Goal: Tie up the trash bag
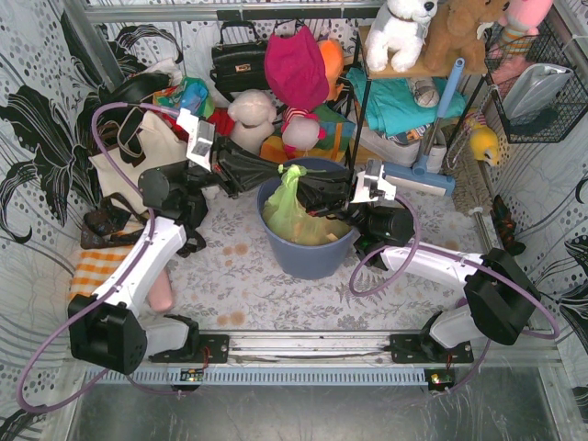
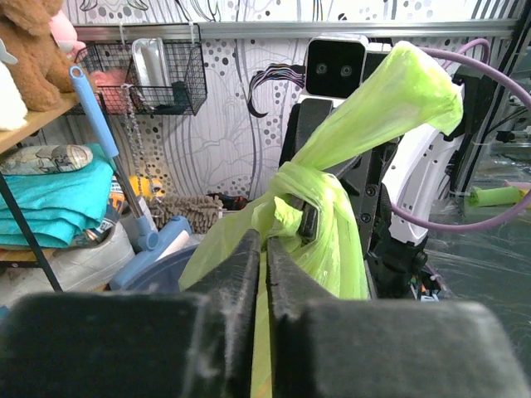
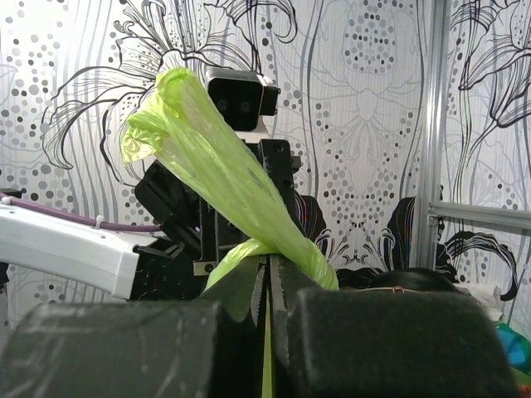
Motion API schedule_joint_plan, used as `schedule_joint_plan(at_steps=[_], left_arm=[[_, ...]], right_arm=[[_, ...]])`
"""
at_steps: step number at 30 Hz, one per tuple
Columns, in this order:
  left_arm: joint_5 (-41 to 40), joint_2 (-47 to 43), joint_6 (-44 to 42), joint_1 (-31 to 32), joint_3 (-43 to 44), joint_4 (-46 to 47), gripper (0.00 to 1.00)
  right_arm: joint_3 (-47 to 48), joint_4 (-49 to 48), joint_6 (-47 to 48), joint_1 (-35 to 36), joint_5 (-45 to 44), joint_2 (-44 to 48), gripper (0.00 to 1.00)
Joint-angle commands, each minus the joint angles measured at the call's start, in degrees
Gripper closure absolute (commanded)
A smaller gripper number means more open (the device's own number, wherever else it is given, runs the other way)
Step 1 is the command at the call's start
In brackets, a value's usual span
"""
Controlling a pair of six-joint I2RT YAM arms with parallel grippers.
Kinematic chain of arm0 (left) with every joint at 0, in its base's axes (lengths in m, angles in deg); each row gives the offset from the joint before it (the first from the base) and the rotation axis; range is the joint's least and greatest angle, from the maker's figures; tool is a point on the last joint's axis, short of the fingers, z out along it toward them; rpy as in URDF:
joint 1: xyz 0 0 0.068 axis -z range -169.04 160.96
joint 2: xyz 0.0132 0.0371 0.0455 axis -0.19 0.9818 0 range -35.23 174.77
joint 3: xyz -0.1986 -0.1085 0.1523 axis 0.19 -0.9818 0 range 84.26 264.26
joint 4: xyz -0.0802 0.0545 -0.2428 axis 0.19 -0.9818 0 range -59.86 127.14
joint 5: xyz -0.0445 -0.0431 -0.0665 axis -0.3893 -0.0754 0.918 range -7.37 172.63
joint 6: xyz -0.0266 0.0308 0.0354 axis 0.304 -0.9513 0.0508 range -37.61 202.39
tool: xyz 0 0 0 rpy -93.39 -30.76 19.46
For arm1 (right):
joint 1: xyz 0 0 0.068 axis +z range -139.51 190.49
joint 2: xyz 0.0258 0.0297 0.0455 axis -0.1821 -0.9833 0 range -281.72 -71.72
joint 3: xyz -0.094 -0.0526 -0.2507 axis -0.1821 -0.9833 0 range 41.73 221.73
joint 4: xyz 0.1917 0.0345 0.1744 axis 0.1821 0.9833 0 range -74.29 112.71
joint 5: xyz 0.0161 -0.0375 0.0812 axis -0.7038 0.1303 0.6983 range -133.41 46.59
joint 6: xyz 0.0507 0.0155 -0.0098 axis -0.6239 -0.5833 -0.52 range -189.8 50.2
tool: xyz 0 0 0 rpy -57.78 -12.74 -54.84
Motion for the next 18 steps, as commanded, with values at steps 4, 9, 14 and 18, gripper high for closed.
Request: schedule_joint_plan(at_steps=[4, 9, 14, 18], left_arm=[[0.7, 0.2, 0.6, -0.4, 1.0, 2.4, 0.99], [-3.8, -3.2, -4.2, -0.5, -0.7, -0.6, 1.0], [-8.3, -8.1, -11.3, -0.5, -0.8, -9.0, 1.0], [-8.4, -10.3, -11.4, -0.5, -1.0, -10.2, 1.0]], right_arm=[[2.0, -4.8, -1.4, 0.5, 1.0, -0.1, 1.0], [1.1, -4.5, -1.0, 0.5, 0.0, 0.5, 0.99], [-0.3, -4.4, -0.5, 0.5, -1.3, 1.3, 0.94], [-0.6, -4.6, 0.0, 0.5, -2.1, 1.6, 0.87]])
